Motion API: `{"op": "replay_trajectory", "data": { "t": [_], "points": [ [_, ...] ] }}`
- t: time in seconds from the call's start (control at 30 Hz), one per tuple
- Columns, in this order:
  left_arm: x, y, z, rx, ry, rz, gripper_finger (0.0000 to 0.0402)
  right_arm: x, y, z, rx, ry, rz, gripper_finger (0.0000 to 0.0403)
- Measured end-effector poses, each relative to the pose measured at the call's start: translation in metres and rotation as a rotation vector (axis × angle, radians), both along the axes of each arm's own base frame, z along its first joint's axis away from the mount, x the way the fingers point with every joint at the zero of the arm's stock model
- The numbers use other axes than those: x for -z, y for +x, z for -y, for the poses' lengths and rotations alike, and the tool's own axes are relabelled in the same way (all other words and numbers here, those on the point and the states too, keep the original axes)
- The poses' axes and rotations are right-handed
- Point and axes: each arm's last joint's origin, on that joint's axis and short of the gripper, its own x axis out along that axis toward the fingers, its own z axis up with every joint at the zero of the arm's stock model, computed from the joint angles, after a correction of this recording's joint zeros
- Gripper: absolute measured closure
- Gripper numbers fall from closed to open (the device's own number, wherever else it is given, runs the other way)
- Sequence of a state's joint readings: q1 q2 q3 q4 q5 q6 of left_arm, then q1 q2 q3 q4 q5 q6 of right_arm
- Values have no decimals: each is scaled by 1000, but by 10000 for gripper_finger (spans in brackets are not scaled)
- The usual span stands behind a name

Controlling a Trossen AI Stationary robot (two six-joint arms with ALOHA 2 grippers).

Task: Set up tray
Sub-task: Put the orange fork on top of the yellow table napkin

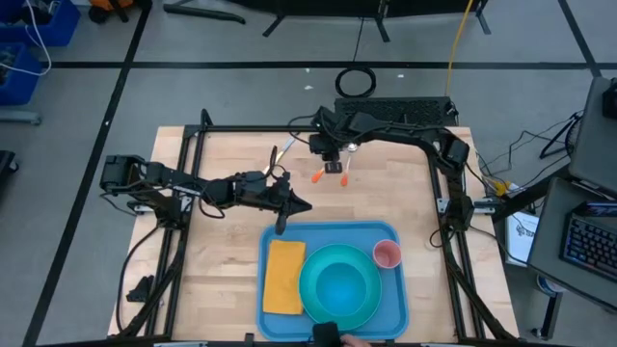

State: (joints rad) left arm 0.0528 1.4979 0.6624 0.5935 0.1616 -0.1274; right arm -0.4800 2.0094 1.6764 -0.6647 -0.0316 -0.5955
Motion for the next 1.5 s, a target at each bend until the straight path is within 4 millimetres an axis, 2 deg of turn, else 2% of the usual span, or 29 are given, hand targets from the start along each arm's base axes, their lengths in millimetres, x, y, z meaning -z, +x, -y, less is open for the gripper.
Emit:
{"op": "replay_trajectory", "data": {
  "t": [0.1,0.2,0.33,0.43,0.53,0.73,0.9,1.0,1.3,1.5],
  "points": [
    [0,0,2,7,-4,-1,376,-1,2,-2,-27,-4,10,286],
    [1,0,5,17,-5,-8,376,-2,4,2,59,-63,25,286],
    [1,0,8,30,9,-5,376,-3,4,3,84,-57,43,287],
    [0,0,9,28,10,-3,376,-2,4,0,34,28,64,287],
    [0,0,9,28,11,-2,376,1,-1,-5,-73,81,7,282],
    [0,0,9,28,11,-1,376,7,-11,-6,-109,118,-105,238],
    [0,0,9,30,17,2,376,25,-8,-1,-94,112,-152,194],
    [0,0,9,30,17,1,376,26,-7,-3,-105,84,-164,182],
    [2,0,9,31,18,-22,376,25,-3,-4,-124,42,-154,195],
    [3,0,9,32,18,-25,376,36,-5,-7,-129,43,-152,211]
  ]
}}
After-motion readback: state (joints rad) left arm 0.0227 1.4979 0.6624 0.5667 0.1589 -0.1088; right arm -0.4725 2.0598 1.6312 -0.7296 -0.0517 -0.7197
